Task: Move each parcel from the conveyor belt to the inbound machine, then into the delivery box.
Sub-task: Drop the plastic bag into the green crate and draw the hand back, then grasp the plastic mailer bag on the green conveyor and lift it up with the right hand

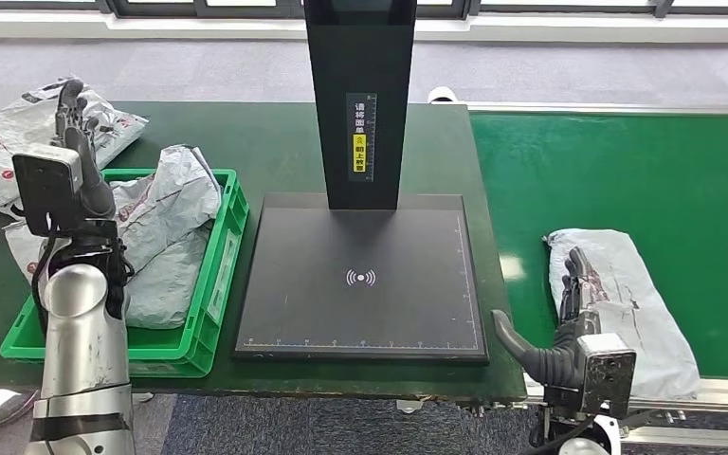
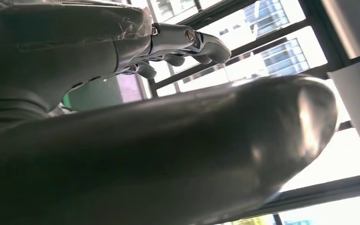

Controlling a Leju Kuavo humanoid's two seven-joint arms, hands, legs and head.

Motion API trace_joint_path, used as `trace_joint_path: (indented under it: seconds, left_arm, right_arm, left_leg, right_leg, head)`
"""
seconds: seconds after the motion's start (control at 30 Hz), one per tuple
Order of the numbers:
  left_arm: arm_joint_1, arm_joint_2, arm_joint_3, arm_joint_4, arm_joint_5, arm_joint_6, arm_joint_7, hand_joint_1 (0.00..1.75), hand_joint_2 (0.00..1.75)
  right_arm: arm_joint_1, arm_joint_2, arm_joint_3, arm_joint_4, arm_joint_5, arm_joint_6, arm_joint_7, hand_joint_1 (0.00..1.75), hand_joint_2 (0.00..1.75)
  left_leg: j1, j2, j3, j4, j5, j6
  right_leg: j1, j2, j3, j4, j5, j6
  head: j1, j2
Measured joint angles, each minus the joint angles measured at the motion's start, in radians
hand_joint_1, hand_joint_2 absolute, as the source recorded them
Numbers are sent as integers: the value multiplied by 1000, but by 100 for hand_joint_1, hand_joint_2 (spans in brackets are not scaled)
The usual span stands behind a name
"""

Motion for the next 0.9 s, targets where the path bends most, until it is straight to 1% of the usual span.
trace_joint_path:
  seconds: [0.17,0.23,0.3,0.37,0.43,0.53,0.6,0.7,0.77,0.83,0.9]
  left_arm:
    - [16,-5,-18,-57,8,5,-5,0,0]
    - [24,-8,-21,-75,29,16,-25,0,87]
    - [40,-16,-24,-106,68,45,-62,0,175]
    - [70,-28,-31,-153,127,82,-108,0,175]
    - [117,-43,-50,-209,191,104,-148,0,175]
    - [213,-69,-108,-284,230,108,-194,0,175]
    - [277,-86,-163,-316,223,113,-217,0,175]
    - [344,-103,-254,-335,201,123,-220,0,175]
    - [361,-106,-300,-329,188,124,-200,0,175]
    - [370,-111,-324,-315,182,115,-187,0,175]
    - [386,-116,-331,-303,183,98,-190,0,175]
  right_arm:
    - [3,0,0,0,0,1,0,0,175]
    - [3,0,0,0,2,5,0,0,175]
    - [3,0,0,0,11,7,2,0,175]
    - [-1,-1,0,1,45,4,15,0,175]
    - [-14,-5,-1,8,120,-13,38,0,175]
    - [-66,-27,-9,36,307,-66,93,0,175]
    - [-130,-56,-26,78,450,-117,159,0,175]
    - [-269,-134,-67,196,648,-177,278,0,175]
    - [-382,-208,-92,327,782,-200,365,0,175]
    - [-491,-290,-107,487,917,-236,457,0,175]
    - [-576,-366,-115,643,1025,-269,531,0,175]
  left_leg:
    - [0,0,0,0,0,0]
    - [0,0,0,0,1,-1]
    - [0,0,0,0,1,-1]
    - [0,1,0,0,0,-1]
    - [0,1,0,0,0,0]
    - [0,1,0,0,-1,1]
    - [-1,1,0,0,-2,2]
    - [-2,1,-1,1,-1,4]
    - [-3,1,-1,1,1,7]
    - [-5,0,-1,2,2,9]
    - [-5,-1,-1,2,3,10]
  right_leg:
    - [0,0,0,0,0,0]
    - [0,0,0,0,0,0]
    - [0,0,0,0,0,0]
    - [0,0,0,0,0,0]
    - [0,0,0,0,0,0]
    - [-1,1,0,-1,0,0]
    - [-1,1,0,-1,0,1]
    - [-2,0,1,-2,2,3]
    - [-3,0,1,-3,3,6]
    - [-5,-1,2,-3,5,8]
    - [-5,-2,2,-3,6,9]
  head:
    - [0,0]
    - [0,0]
    - [0,0]
    - [0,0]
    - [0,0]
    - [0,0]
    - [0,0]
    - [0,0]
    - [0,0]
    - [0,0]
    - [0,0]
